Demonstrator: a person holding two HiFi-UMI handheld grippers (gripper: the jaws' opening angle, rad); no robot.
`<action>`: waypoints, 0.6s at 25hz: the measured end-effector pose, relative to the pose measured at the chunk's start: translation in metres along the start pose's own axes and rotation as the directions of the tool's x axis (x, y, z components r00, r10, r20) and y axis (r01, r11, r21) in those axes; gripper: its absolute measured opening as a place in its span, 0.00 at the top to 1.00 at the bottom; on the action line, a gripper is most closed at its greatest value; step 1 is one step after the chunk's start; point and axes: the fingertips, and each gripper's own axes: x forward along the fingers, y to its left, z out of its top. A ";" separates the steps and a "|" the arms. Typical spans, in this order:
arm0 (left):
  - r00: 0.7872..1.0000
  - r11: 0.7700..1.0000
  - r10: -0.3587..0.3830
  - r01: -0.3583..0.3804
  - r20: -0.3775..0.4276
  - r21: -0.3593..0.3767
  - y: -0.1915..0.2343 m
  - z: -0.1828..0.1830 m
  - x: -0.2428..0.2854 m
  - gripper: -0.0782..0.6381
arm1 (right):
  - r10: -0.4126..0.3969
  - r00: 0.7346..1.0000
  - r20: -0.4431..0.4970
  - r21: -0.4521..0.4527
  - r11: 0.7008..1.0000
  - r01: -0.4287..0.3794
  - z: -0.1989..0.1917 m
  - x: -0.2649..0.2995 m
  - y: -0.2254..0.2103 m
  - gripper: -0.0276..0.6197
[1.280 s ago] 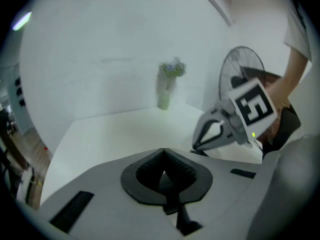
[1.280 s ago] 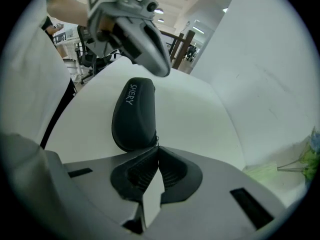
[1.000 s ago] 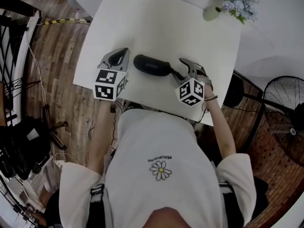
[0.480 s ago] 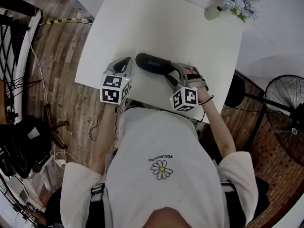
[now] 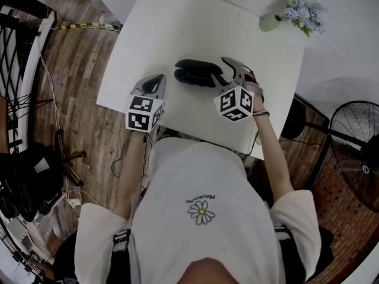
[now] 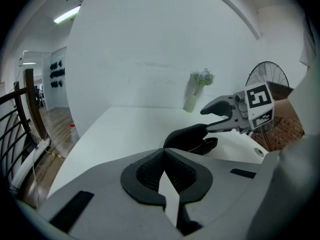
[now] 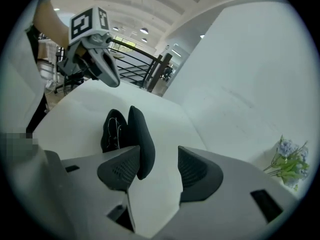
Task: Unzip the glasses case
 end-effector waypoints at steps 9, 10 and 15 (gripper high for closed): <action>1.000 1.000 0.010 -0.010 0.010 -0.006 0.009 0.005 -0.004 0.87 | -0.027 0.999 -0.029 0.079 0.996 0.030 -0.001 0.018 -0.016 0.60; 1.000 1.000 0.009 -0.009 0.013 -0.006 0.009 0.005 -0.004 0.87 | -0.031 0.999 -0.031 0.078 0.996 0.033 -0.001 0.017 -0.017 0.60; 0.999 1.000 -0.008 0.008 0.039 0.013 0.006 0.015 -0.005 0.87 | -0.084 0.996 -0.022 0.123 0.989 0.086 0.001 0.002 -0.031 0.60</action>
